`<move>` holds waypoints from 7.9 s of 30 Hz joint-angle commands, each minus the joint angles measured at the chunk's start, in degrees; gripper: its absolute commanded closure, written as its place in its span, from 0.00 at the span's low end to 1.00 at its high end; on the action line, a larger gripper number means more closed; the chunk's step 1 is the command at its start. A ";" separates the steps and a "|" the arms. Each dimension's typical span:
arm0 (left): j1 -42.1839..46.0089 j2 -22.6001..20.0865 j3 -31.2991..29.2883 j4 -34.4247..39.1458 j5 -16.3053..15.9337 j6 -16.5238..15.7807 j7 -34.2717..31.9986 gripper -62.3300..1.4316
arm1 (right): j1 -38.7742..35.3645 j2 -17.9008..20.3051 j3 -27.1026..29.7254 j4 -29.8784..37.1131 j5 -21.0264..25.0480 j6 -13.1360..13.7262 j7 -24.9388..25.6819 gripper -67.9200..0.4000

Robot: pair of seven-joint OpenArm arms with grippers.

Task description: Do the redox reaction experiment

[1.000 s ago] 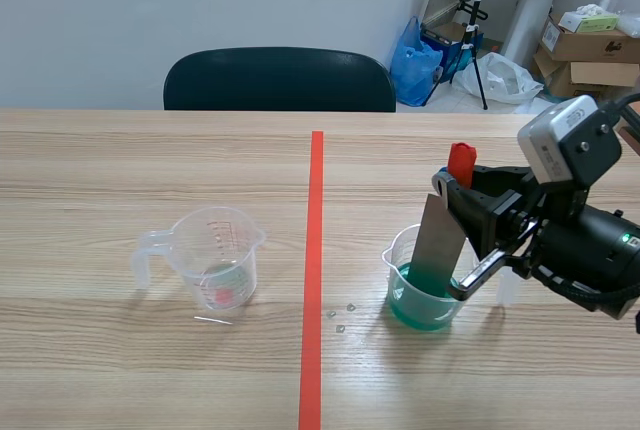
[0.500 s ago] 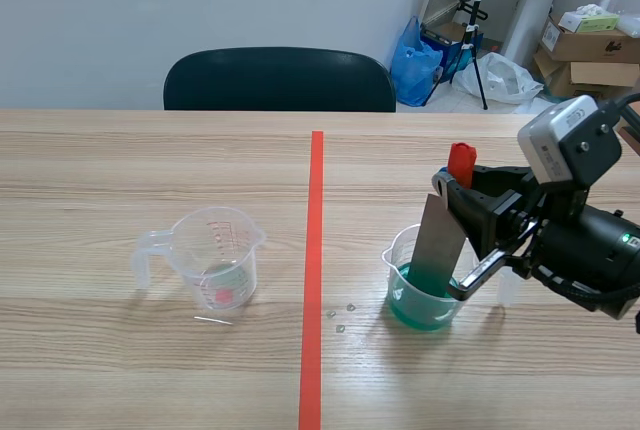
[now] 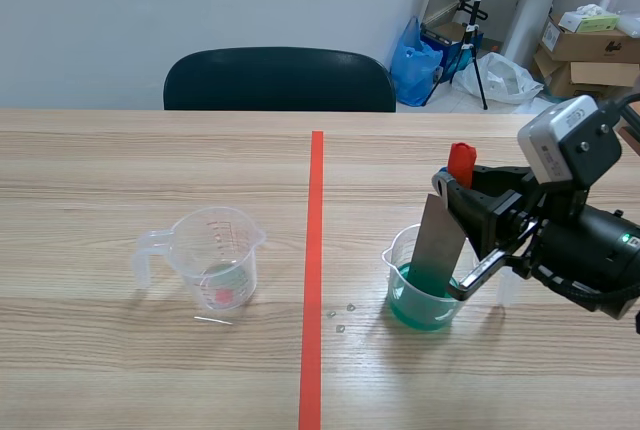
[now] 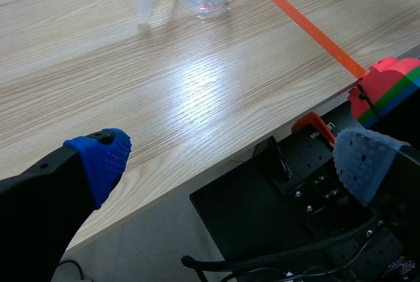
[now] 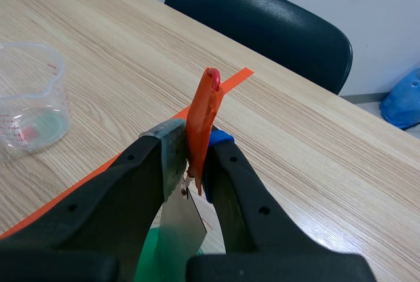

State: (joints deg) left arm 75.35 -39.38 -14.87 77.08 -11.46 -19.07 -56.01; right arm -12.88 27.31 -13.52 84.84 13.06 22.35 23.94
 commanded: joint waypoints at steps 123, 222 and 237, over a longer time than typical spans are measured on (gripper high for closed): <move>0.09 0.31 0.02 0.50 -0.13 -0.11 -0.96 0.00 | -2.43 1.14 2.91 6.82 0.37 -0.02 -0.83 0.97; 0.09 0.31 0.02 0.52 -0.11 -0.11 -1.01 0.00 | -12.85 1.09 16.24 40.06 7.10 0.00 -22.99 0.97; 0.09 0.31 0.02 0.52 -0.11 -0.11 -0.98 0.00 | -12.85 1.09 16.24 40.06 7.10 0.00 -22.97 0.97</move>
State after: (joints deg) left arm 75.35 -39.38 -14.87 77.08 -11.44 -19.07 -56.01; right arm -25.78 27.49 2.31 123.72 19.75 22.76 0.08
